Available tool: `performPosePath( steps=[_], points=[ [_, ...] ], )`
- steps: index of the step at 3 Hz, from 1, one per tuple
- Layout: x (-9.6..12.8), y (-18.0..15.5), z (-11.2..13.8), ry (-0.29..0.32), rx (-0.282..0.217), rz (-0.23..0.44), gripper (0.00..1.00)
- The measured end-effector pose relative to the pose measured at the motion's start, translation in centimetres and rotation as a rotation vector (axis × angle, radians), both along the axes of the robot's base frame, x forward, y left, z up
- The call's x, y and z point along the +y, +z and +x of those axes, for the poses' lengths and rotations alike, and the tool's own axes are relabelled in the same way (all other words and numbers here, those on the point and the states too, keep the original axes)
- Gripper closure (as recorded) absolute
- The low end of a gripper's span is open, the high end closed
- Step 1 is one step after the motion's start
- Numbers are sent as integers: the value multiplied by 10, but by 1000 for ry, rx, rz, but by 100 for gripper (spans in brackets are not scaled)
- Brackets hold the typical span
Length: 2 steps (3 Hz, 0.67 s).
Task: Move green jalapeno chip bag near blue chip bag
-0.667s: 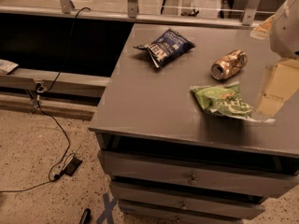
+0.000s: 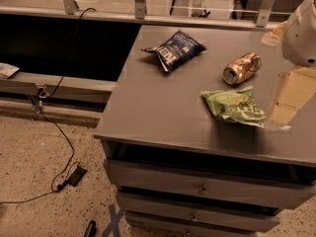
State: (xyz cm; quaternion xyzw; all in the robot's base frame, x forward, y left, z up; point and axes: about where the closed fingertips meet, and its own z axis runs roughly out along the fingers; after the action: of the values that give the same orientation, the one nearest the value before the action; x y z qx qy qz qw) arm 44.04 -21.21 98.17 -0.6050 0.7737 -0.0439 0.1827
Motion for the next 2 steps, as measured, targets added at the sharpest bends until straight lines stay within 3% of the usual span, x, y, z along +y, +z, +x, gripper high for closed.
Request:
performPosePath(
  steps=[2],
  points=[
    [-5, -43, 13, 28, -24, 38, 0]
  ],
)
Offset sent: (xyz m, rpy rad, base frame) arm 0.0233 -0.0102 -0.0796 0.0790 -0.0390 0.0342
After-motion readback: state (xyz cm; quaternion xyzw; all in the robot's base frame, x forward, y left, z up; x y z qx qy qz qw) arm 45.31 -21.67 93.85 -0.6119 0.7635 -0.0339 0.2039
